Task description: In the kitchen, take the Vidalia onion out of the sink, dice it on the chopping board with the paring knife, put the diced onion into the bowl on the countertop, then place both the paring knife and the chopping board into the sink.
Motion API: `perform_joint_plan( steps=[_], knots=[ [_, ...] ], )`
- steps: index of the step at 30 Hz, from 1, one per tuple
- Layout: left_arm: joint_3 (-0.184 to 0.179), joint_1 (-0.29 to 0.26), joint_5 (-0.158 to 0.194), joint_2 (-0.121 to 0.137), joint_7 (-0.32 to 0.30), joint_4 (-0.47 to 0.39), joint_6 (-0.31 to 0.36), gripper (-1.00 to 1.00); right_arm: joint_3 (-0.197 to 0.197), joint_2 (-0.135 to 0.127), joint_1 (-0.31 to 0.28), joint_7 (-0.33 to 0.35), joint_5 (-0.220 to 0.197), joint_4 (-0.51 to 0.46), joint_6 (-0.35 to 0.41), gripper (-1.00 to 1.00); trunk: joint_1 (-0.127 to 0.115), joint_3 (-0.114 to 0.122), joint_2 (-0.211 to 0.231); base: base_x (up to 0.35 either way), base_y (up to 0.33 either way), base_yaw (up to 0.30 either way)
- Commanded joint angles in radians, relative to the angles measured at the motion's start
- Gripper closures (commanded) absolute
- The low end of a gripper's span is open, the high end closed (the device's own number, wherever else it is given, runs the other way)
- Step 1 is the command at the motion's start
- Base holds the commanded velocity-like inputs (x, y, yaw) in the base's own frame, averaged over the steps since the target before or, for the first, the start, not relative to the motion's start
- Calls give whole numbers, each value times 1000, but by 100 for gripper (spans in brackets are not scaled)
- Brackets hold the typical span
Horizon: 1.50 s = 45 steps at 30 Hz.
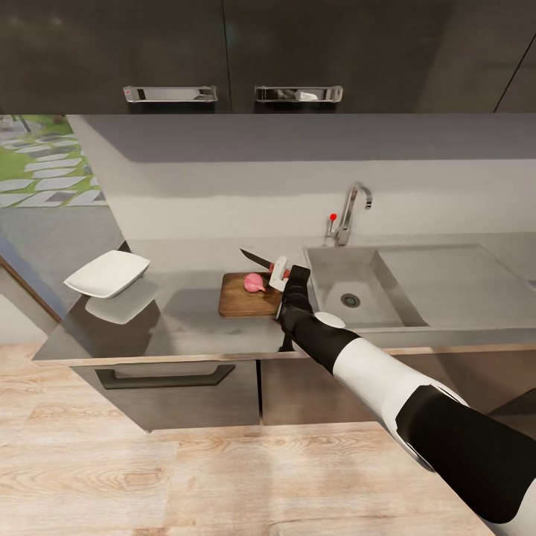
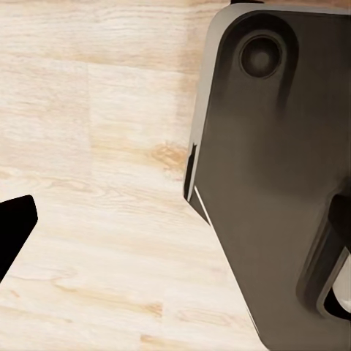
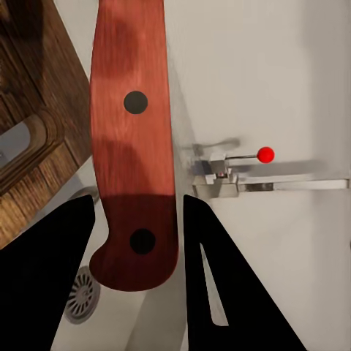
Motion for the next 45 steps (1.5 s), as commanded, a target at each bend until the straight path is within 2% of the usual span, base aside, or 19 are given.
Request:
perform_joint_plan(
  steps=[1, 7, 13, 32, 38, 45],
  knots=[
    [-8, -2, 6, 0, 1, 4, -6, -100, 6, 0, -2, -2, 0, 1, 7, 100, 1, -2, -2, 0, 0, 0],
    [-8, -2, 6, 0, 1, 4, -6, -100, 7, 0, -1, 2, -1, 3, 6, 100, 1, -2, -2, 0, 0, 0],
    [-8, -2, 6, 0, 1, 4, -6, -100, 7, 0, 0, 38, 0, 6, 6, 100, 1, -2, -2, 0, 0, 0],
    [-8, -2, 6, 0, 1, 4, -6, -100, 12, 0, 0, 42, 0, 6, 6, 100, 1, -2, -2, 0, 0, 0],
    [-8, -2, 6, 0, 1, 4, -6, -100, 51, 0, 0, 43, -1, 6, 5, 100, 1, -2, -2, 0, 0, 0],
    [-8, -2, 6, 0, 1, 5, -6, -100, 60, 0, 0, 96, -1, 15, 6, 100, 1, -2, -2, 0, 0, 0]
  ],
)
